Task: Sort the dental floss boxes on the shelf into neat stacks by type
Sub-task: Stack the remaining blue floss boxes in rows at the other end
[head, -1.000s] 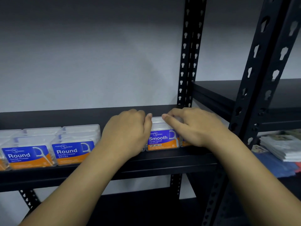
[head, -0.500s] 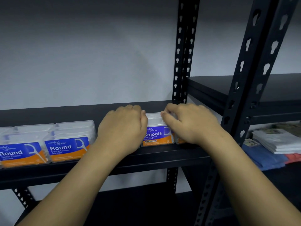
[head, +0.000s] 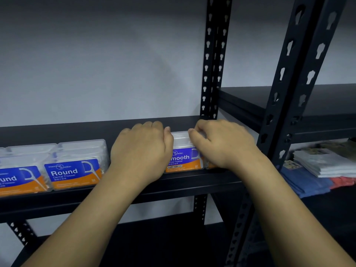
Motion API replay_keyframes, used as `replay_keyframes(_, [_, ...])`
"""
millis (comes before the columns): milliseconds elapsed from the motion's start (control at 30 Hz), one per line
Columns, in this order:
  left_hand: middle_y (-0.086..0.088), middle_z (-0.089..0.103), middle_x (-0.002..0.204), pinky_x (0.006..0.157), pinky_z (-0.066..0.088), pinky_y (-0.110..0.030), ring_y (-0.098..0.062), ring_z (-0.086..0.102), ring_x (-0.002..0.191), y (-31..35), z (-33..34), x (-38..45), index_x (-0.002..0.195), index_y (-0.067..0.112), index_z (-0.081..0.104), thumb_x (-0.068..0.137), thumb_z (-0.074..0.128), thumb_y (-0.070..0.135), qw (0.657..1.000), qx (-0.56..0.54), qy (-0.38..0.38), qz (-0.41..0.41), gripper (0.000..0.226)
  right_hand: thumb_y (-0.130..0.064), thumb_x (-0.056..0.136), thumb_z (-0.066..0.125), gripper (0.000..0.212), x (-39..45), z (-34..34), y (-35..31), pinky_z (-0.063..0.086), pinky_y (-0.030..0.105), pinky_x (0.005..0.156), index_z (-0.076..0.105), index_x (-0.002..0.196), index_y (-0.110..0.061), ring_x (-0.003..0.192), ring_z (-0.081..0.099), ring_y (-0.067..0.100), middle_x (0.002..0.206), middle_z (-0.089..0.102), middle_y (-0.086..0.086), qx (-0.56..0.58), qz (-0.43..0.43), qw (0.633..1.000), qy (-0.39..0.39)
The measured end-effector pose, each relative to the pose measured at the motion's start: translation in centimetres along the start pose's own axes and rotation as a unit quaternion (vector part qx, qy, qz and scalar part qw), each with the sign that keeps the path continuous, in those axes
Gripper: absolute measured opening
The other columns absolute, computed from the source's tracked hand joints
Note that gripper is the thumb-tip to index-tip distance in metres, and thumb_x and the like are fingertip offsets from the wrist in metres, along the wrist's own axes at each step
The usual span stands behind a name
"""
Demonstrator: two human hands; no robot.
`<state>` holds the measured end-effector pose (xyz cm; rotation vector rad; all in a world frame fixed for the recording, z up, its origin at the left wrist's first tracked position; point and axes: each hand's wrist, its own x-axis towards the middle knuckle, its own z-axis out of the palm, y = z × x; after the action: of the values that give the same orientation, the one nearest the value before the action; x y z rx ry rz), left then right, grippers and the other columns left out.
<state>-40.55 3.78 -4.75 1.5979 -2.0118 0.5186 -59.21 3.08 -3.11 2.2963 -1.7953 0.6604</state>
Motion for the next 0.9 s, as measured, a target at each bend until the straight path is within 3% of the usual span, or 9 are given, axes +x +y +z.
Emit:
replay_keyframes(233, [-0.004, 0.065, 0.093, 0.069, 0.031, -0.034, -0.025, 0.059, 0.083, 0.09, -0.12, -0.31, 0.088, 0.021, 0.041, 0.103, 0.024, 0.041, 1.0, 0.006, 0.014, 0.002, 0.03, -0.053, 0.104, 0.033, 0.039, -0.38, -0.32, -0.19, 0.034, 0.033, 0.072, 0.063, 0.107, -0.027, 0.094, 0.064, 0.019, 0.098, 0.071, -0.006, 0.002, -0.006, 1.0, -0.005])
replay_keyframes(400, [-0.002, 0.064, 0.095, 0.07, 0.03, -0.033, -0.017, 0.044, 0.076, 0.23, -0.31, -0.47, 0.089, 0.022, 0.04, 0.102, 0.022, 0.043, 1.0, 0.0, 0.015, -0.011, 0.03, -0.054, 0.105, 0.032, 0.039, -0.51, -0.44, -0.23, 0.034, 0.033, 0.076, 0.061, 0.107, -0.027, 0.098, 0.063, 0.018, 0.101, 0.071, -0.006, 0.004, -0.004, 1.0, -0.012])
replay_keyframes(567, [-0.002, 0.065, 0.096, 0.07, 0.03, -0.033, -0.022, 0.056, 0.083, 0.36, -0.37, -0.5, 0.089, 0.022, 0.041, 0.102, 0.022, 0.042, 1.0, 0.01, 0.015, -0.013, 0.031, -0.053, 0.105, 0.033, 0.037, -0.56, -0.47, -0.24, 0.035, 0.033, 0.077, 0.059, 0.106, -0.028, 0.1, 0.063, 0.017, 0.101, 0.071, -0.007, 0.006, -0.007, 1.0, -0.013])
replay_keyframes(733, [-0.001, 0.064, 0.095, 0.07, 0.03, -0.033, -0.017, 0.046, 0.077, 0.43, -0.37, -0.54, 0.089, 0.022, 0.041, 0.101, 0.02, 0.043, 1.0, -0.001, 0.018, -0.017, 0.032, -0.053, 0.105, 0.033, 0.034, -0.53, -0.39, -0.16, 0.037, 0.033, 0.078, 0.059, 0.109, -0.03, 0.1, 0.063, 0.016, 0.102, 0.071, -0.008, 0.006, -0.009, 1.0, -0.016])
replay_keyframes(900, [-0.002, 0.065, 0.09, 0.068, 0.03, -0.033, -0.024, 0.059, 0.08, 0.33, -0.11, -0.78, 0.087, 0.023, 0.041, 0.102, 0.018, 0.04, 0.999, 0.01, 0.038, -0.008, 0.033, -0.052, 0.105, 0.033, 0.035, -0.49, -0.44, -0.19, 0.035, 0.032, 0.079, 0.059, 0.107, -0.029, 0.099, 0.062, 0.015, 0.102, 0.071, -0.008, 0.008, -0.006, 1.0, -0.019])
